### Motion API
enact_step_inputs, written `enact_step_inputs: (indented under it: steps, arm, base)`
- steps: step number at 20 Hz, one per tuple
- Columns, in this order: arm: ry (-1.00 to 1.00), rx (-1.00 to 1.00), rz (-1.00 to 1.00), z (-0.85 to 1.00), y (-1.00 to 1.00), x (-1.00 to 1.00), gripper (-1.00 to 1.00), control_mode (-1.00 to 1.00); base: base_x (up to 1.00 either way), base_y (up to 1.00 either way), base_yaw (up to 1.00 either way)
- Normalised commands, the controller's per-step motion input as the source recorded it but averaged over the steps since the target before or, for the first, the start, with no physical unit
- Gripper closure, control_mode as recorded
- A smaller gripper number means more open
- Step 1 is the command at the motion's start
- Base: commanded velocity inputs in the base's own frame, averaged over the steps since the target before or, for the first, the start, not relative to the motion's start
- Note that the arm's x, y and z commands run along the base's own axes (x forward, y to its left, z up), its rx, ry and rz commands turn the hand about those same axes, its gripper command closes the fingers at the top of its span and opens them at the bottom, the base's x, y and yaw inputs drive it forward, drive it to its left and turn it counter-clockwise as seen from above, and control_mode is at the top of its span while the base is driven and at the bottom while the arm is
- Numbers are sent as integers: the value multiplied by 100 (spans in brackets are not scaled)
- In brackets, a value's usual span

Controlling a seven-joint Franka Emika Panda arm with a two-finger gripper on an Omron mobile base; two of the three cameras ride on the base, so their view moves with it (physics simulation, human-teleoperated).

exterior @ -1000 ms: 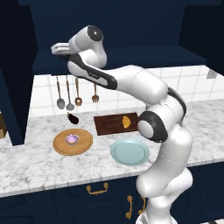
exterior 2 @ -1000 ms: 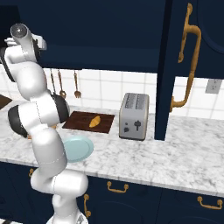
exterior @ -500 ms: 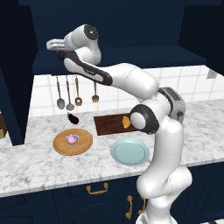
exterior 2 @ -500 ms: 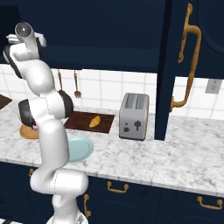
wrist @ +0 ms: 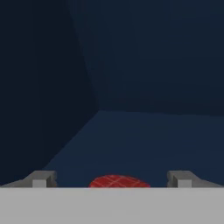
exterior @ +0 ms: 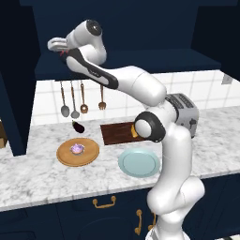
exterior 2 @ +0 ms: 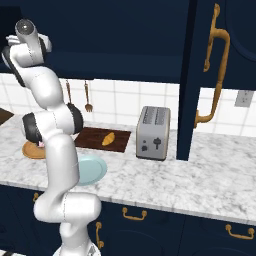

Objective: From the different types of pastries on the counter, select a croissant and place it on the cutting board. Then retrieve a jar of jam from the cabinet and place it alongside the croissant on the cutting board.

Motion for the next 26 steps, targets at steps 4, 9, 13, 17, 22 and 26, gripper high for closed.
enact_step_inputs:
  steps: [4, 9, 13, 17, 22, 26]
  arm:
    - [4, 5, 0, -37, 1, 5, -100, -100]
    - [0, 3, 0, -5, 5, 0, -100, -100]
    - [0, 13, 0, -16, 20, 2, 100, -100]
    - [0, 4, 0, 0, 0, -5, 100, -100]
    - [0, 1, 0, -1, 0, -40, 100, -100]
    - [0, 0, 0, -3, 0, -44, 100, -100]
  base:
    - [0, 0, 0]
    - [0, 0, 0]
    - [0, 0, 0]
    - [0, 0, 0]
    - [0, 0, 0]
    - [0, 0, 0]
